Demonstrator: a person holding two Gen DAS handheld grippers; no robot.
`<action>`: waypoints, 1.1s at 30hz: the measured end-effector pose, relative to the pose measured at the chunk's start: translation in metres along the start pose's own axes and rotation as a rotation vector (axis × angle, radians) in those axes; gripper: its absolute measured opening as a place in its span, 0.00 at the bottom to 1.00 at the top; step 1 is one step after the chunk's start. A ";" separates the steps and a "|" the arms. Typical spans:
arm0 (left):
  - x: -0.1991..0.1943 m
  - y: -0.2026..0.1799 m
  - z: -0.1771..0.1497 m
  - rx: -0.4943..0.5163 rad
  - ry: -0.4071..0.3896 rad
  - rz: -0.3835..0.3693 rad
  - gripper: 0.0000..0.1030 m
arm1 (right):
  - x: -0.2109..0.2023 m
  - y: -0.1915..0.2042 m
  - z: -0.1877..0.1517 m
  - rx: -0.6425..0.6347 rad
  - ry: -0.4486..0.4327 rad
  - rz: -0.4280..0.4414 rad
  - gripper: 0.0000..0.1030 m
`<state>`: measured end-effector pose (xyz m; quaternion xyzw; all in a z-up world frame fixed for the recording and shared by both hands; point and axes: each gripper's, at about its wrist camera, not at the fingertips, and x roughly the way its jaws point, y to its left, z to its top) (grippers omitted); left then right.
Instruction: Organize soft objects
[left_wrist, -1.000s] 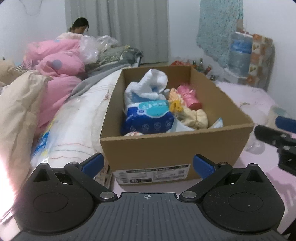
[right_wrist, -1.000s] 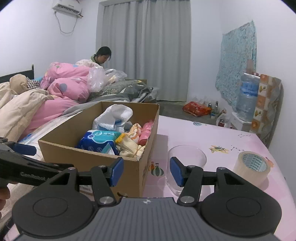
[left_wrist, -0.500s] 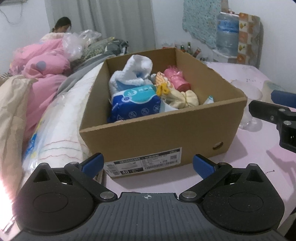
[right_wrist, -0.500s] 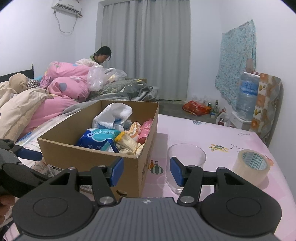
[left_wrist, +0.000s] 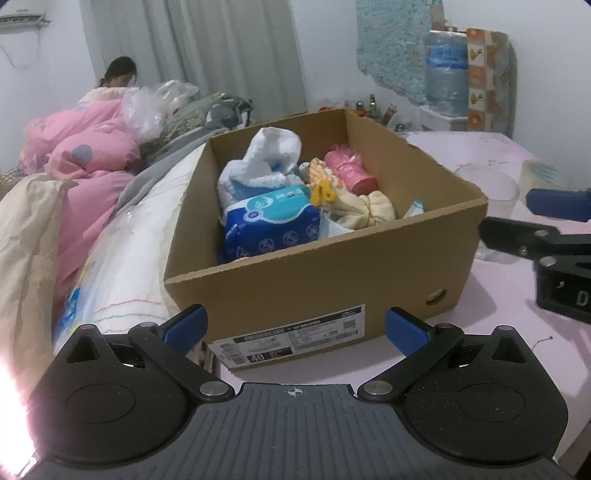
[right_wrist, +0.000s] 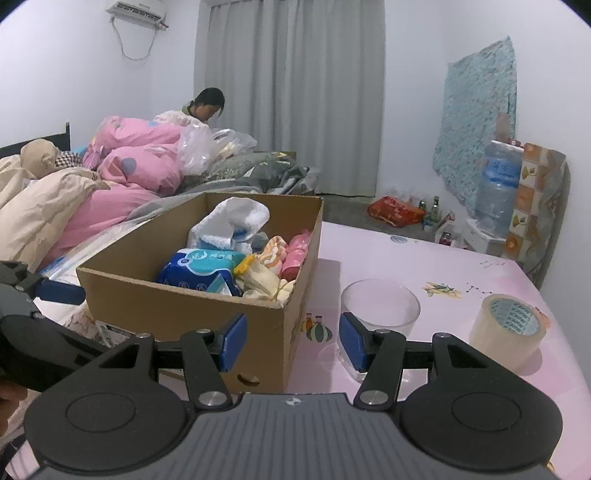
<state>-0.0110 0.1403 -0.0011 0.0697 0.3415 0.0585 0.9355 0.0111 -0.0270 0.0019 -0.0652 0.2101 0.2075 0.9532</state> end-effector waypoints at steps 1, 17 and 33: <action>0.000 0.000 0.000 0.002 -0.003 0.002 1.00 | 0.000 0.001 0.000 -0.002 0.001 0.001 0.34; -0.008 -0.007 -0.001 0.069 -0.087 0.051 1.00 | 0.007 0.010 -0.005 -0.022 0.024 0.006 0.34; -0.008 -0.002 0.000 0.041 -0.065 0.043 1.00 | 0.005 0.011 -0.006 -0.025 0.019 0.013 0.34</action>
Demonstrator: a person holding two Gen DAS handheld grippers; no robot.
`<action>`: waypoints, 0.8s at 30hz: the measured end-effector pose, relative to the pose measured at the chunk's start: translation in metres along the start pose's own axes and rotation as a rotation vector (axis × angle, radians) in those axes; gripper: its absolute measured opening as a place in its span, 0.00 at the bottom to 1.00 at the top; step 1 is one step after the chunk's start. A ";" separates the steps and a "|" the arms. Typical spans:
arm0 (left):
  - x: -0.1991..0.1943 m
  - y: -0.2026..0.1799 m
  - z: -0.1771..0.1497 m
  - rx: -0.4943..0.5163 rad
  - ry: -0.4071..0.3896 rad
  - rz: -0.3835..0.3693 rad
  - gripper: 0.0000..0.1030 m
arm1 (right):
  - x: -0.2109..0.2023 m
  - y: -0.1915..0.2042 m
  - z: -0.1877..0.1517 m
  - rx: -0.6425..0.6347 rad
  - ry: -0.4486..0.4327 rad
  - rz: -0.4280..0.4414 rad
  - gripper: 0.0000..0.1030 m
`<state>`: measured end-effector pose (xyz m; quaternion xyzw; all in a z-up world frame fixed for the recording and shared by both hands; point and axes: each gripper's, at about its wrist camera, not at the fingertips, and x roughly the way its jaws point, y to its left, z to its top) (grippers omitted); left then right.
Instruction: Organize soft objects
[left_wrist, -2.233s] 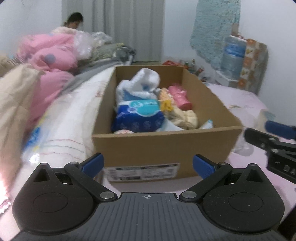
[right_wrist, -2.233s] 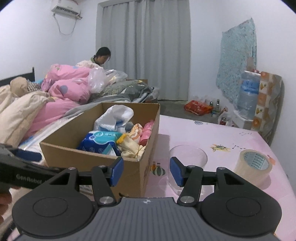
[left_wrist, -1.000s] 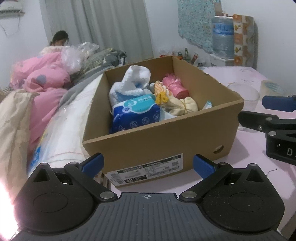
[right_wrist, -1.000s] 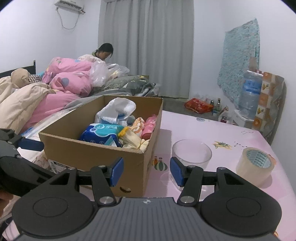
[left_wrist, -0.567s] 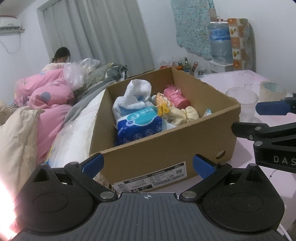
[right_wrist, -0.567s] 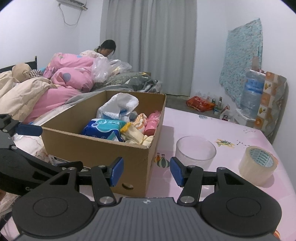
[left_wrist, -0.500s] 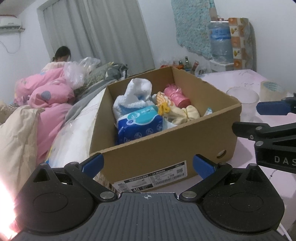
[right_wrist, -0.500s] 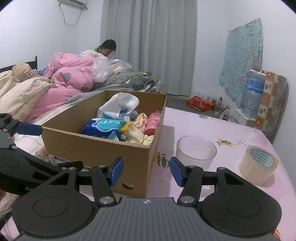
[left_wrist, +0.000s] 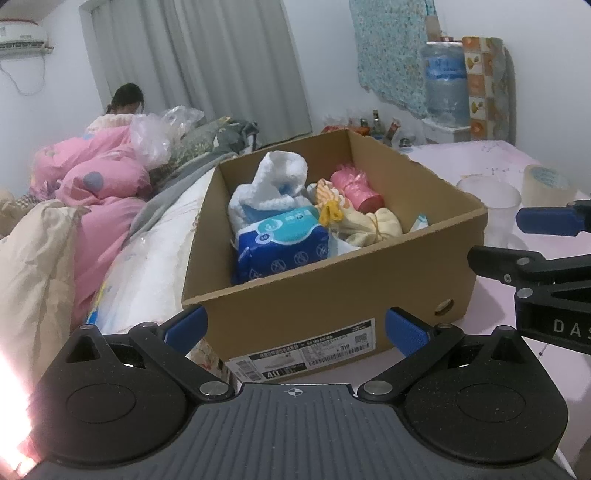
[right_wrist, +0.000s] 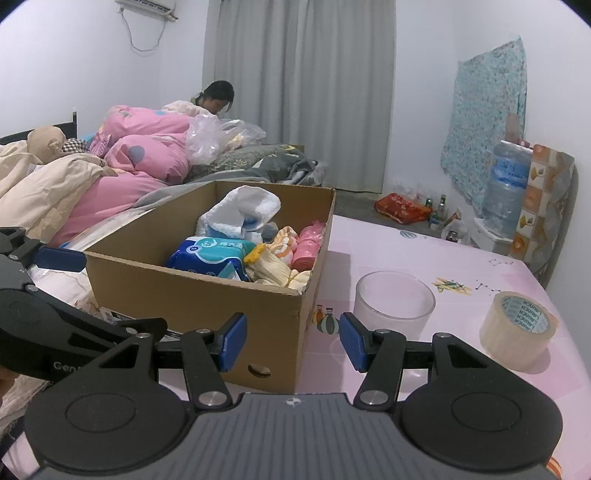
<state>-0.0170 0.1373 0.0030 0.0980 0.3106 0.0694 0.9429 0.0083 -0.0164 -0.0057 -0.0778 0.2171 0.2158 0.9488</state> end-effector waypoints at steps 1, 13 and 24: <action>0.000 0.000 0.000 0.002 0.004 -0.006 1.00 | 0.000 0.000 0.000 0.000 -0.001 -0.001 0.34; 0.002 0.006 0.000 -0.028 -0.002 -0.042 1.00 | 0.000 -0.004 0.002 -0.001 -0.005 -0.023 0.34; 0.003 0.010 0.001 -0.050 0.008 -0.028 1.00 | 0.004 0.002 0.000 -0.024 0.004 -0.020 0.34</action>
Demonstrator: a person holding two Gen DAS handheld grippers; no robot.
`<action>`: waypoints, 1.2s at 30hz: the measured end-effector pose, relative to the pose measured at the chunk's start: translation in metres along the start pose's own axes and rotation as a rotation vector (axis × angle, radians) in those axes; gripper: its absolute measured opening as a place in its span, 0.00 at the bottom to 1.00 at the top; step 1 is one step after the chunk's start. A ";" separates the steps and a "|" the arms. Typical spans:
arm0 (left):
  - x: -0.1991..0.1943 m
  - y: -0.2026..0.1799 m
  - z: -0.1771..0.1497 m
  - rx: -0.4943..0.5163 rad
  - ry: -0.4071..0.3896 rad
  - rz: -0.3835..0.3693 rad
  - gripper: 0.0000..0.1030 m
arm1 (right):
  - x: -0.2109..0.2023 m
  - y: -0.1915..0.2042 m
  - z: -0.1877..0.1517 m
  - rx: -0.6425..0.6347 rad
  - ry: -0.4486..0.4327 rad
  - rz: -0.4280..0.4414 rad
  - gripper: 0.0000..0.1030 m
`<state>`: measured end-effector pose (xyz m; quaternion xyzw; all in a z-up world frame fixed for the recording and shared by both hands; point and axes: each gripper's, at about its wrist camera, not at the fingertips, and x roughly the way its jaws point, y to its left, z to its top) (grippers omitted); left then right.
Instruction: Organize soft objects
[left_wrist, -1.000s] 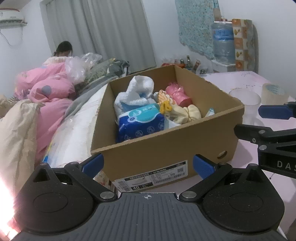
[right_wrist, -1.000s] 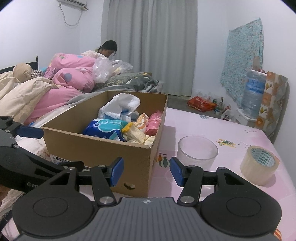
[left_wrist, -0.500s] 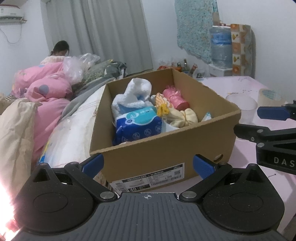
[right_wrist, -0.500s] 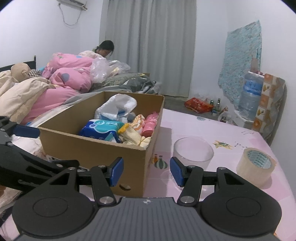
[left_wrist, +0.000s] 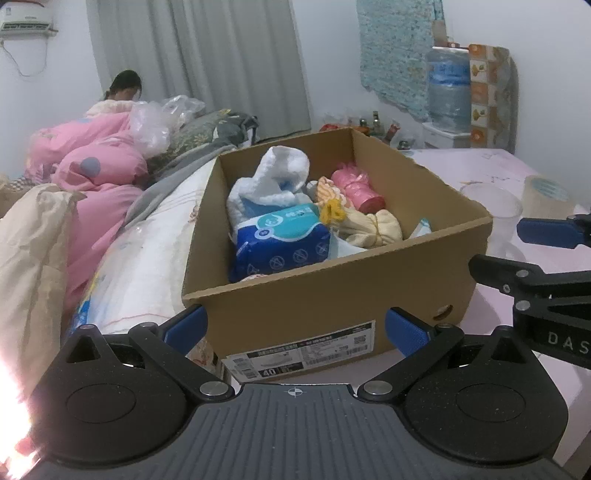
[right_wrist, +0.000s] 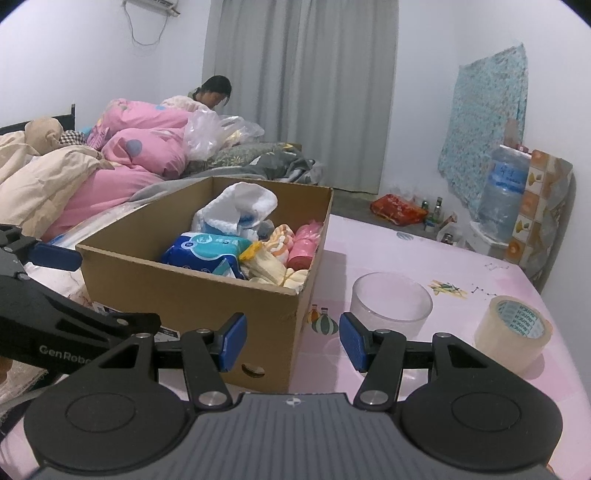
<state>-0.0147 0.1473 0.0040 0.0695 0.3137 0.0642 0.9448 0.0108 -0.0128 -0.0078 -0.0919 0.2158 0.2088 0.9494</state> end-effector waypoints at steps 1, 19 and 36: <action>0.000 0.000 0.000 -0.001 0.001 -0.001 1.00 | 0.000 0.000 0.000 -0.003 -0.002 0.002 0.34; 0.003 0.001 -0.001 0.003 0.015 0.001 1.00 | 0.001 0.003 -0.003 -0.023 0.003 -0.008 0.34; 0.004 0.001 -0.002 0.006 0.016 0.009 1.00 | 0.001 0.006 -0.005 -0.043 0.009 -0.007 0.34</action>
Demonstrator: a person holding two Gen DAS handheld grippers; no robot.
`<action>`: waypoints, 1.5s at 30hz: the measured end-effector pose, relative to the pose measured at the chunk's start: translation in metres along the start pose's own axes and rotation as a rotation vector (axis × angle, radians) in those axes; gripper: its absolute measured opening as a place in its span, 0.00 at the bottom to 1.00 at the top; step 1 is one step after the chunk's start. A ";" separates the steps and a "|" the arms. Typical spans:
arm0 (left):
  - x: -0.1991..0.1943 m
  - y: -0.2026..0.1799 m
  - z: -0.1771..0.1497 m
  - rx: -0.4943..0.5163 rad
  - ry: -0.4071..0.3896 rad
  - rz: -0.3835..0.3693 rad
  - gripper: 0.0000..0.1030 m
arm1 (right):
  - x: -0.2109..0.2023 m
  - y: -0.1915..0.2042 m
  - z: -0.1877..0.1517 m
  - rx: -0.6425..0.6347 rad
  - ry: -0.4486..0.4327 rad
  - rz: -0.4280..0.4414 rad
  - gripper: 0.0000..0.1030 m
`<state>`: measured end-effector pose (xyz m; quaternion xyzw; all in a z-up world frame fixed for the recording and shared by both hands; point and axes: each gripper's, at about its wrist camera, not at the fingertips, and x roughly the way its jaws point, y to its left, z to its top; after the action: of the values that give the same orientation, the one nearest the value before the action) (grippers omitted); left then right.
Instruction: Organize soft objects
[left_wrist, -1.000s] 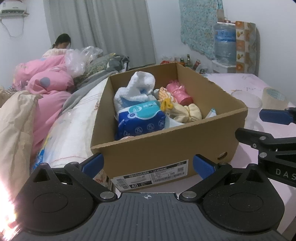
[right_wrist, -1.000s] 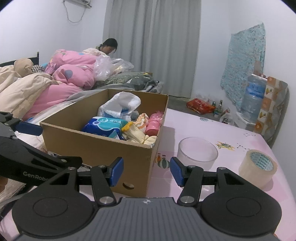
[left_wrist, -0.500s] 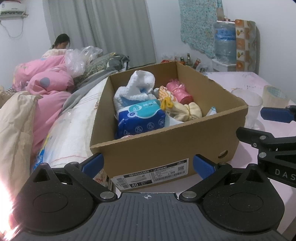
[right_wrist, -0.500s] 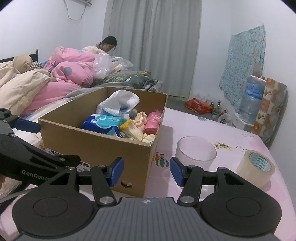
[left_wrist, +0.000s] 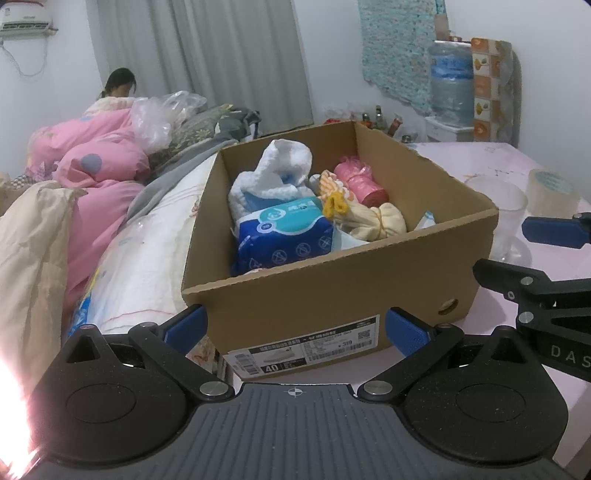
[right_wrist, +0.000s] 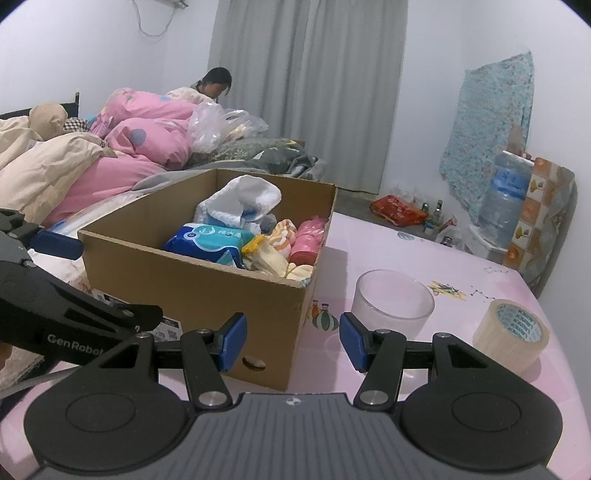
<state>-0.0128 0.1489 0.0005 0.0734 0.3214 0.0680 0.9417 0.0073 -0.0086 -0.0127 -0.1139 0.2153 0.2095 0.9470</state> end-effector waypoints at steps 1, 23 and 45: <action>0.000 0.000 0.000 0.000 0.000 0.000 1.00 | 0.000 0.000 0.000 0.000 0.001 0.001 0.34; 0.000 0.000 0.001 0.005 0.006 0.004 1.00 | 0.000 0.002 0.000 0.002 0.007 0.015 0.34; 0.001 0.002 0.001 0.001 0.006 0.010 1.00 | 0.000 0.002 -0.002 -0.003 0.011 0.012 0.34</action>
<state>-0.0122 0.1512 0.0009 0.0754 0.3238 0.0727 0.9403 0.0058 -0.0071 -0.0151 -0.1153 0.2210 0.2151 0.9442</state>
